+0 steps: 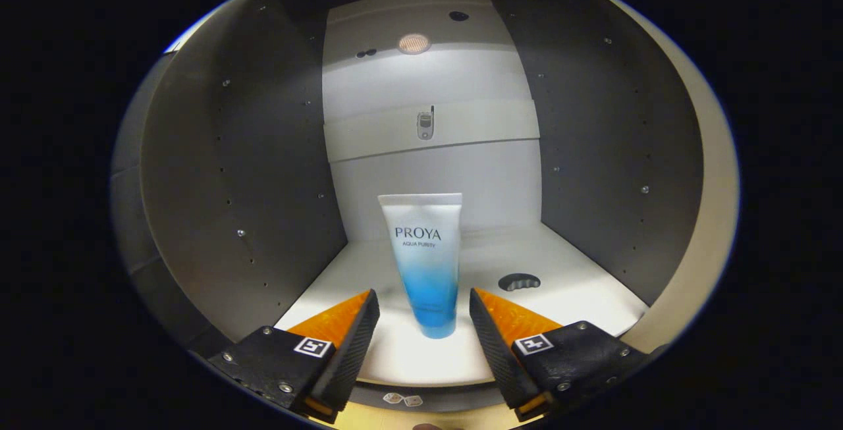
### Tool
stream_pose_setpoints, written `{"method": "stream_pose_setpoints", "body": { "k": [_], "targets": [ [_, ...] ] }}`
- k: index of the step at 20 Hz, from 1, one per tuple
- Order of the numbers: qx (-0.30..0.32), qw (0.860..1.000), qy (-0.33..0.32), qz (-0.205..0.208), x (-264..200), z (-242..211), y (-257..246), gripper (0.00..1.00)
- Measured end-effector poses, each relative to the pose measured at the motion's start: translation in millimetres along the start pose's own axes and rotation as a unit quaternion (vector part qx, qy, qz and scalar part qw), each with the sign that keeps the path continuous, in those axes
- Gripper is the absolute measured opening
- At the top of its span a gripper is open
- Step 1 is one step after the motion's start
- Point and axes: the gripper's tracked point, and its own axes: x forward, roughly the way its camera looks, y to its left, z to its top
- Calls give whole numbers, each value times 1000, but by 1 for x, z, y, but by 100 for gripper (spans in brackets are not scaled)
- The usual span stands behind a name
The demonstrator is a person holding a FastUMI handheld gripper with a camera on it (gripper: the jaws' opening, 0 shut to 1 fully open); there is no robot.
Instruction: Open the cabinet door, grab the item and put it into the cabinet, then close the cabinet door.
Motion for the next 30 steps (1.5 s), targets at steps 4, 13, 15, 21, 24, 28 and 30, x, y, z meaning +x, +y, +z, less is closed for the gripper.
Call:
{"method": "stream_pose_setpoints", "body": {
  "k": [4, 13, 15, 21, 24, 28, 30],
  "targets": [
    [-30, 999, -20, -10, -34, 10, 0, 90],
    [-36, 997, -69, -14, -165, 35, 26, 93],
    [-31, 997, -70, -15, -197, 33, 32, 93],
    [-25, 997, -69, -22, -292, 21, 44, 93],
    [-24, 998, -54, -17, -329, 7, 51, 93],
    [-22, 999, -47, -2, -374, 2, 55, 93],
    [-50, 998, -45, 7, -390, -1, 49, 93]
  ]
}}
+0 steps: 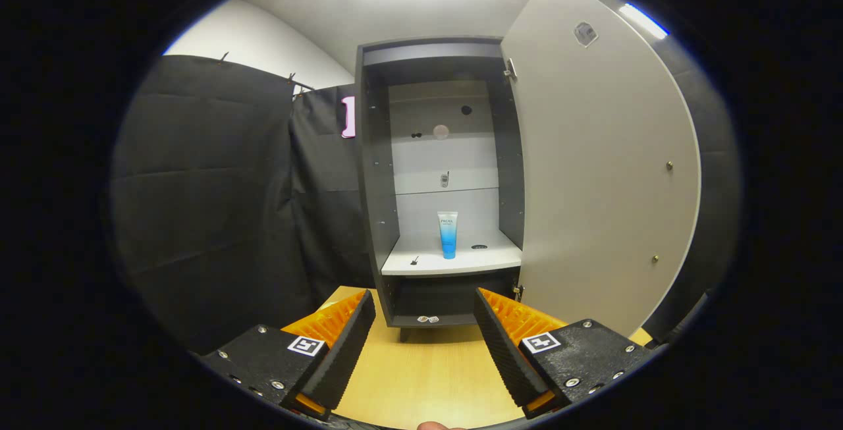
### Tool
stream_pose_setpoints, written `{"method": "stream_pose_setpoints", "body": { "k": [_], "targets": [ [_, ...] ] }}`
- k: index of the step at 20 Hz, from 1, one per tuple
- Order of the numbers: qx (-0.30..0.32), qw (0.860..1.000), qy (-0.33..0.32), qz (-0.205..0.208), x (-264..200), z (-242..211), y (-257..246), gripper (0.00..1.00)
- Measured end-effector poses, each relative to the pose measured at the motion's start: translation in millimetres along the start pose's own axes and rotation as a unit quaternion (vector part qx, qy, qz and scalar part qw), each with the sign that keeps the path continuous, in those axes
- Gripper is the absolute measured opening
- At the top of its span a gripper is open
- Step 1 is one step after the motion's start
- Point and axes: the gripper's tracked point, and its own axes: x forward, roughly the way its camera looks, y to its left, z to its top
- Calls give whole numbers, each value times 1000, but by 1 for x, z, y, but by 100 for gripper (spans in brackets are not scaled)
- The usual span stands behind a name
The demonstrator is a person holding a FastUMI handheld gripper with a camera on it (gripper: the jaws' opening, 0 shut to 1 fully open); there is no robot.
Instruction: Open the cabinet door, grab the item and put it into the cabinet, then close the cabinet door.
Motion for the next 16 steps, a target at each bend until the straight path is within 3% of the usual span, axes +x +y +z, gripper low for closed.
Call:
{"method": "stream_pose_setpoints", "body": {
  "k": [3, 6, 11, 16],
  "targets": [
    [-31, 1000, -3, 4, -26, 2, -25, 93],
    [-20, 1000, -1, -5, -51, 0, -67, 94],
    [-4, 998, 7, -58, -90, -6, -172, 93],
    [18, 994, 16, -110, -99, -23, -270, 93]
  ]
}}
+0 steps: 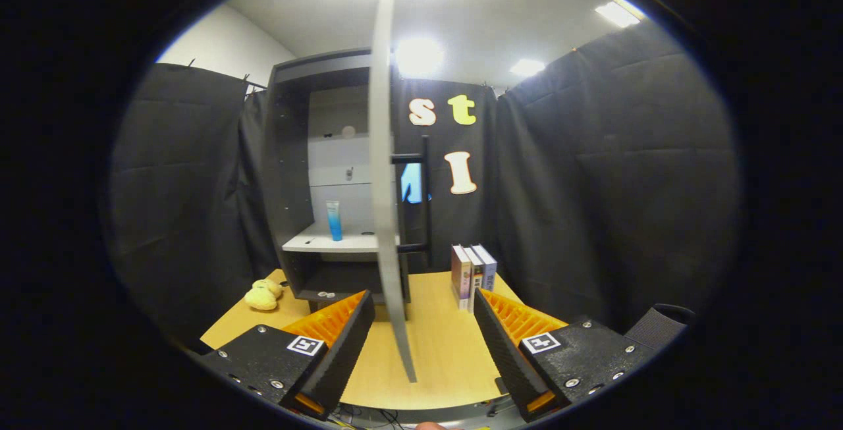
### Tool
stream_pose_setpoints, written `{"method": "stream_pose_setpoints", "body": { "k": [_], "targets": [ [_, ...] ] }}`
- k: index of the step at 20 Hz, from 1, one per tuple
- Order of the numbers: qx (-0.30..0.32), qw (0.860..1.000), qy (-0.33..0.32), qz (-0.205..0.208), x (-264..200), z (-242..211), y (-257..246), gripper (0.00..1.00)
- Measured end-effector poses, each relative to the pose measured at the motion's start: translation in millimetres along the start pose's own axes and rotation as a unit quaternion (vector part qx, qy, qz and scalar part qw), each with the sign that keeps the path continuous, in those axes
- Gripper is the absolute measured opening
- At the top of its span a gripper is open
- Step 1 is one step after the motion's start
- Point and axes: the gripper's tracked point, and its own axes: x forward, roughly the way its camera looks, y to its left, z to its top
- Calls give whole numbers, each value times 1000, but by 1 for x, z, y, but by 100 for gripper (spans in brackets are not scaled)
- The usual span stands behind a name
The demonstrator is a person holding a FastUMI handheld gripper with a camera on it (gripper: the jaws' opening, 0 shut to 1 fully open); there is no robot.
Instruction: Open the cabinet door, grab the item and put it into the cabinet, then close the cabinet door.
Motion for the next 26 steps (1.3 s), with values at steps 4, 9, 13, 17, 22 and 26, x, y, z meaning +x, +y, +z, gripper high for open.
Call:
{"method": "stream_pose_setpoints", "body": {
  "k": [4, 9, 13, 17, 22, 26],
  "targets": [
    [7, 1000, -1, -2, 33, 5, -41, 93],
    [-8, 999, -16, 49, 64, 19, -36, 93],
    [-43, 996, -29, 77, 65, 18, -22, 93],
    [-11, 997, -15, 77, 67, 16, -15, 92],
    [32, 998, 0, 58, 59, 11, -1, 92],
    [31, 998, 3, 59, 51, 8, 37, 92]
  ]
}}
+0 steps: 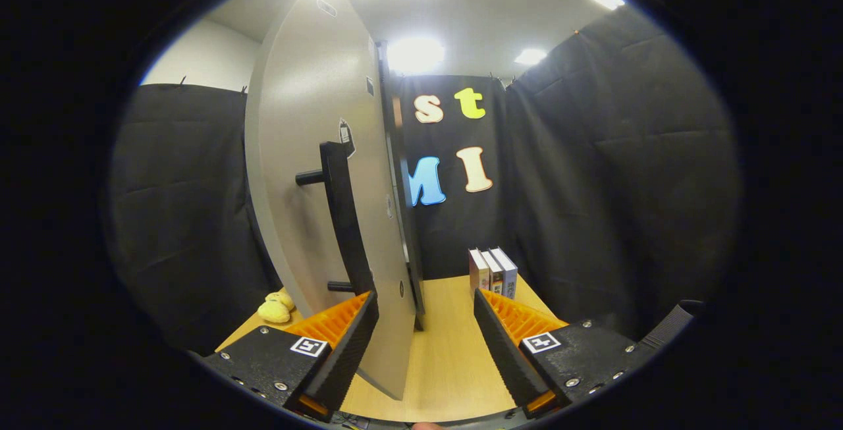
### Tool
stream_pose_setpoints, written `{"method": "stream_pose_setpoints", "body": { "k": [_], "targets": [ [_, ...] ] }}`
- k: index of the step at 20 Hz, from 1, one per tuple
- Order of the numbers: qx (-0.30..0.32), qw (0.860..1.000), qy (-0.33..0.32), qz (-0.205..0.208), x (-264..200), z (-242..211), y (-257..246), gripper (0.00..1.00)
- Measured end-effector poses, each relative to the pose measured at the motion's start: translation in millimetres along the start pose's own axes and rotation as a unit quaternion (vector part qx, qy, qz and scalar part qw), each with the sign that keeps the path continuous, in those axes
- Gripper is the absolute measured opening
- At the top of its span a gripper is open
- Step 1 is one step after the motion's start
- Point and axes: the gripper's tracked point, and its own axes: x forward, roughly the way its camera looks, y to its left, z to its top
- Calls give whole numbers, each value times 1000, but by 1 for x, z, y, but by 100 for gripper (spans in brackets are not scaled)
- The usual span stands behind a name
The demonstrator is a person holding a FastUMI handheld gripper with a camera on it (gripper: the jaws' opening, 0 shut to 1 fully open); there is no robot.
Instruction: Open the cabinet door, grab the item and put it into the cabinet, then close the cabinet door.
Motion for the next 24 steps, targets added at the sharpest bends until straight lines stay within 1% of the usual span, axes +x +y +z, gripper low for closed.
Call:
{"method": "stream_pose_setpoints", "body": {
  "k": [6, 8, 11, 15, 17, 21, 24],
  "targets": [
    [-1, 1000, 0, 26, 4, -12, 83, 92],
    [-1, 999, 0, 41, 14, -13, 115, 92],
    [-24, 998, -1, 64, 34, -12, 159, 92],
    [-33, 996, -13, 81, 50, -8, 201, 93],
    [-26, 996, -15, 85, 56, -9, 214, 93],
    [-5, 997, -4, 78, 65, -17, 220, 93],
    [-4, 997, 4, 76, 70, -21, 224, 93]
  ]
}}
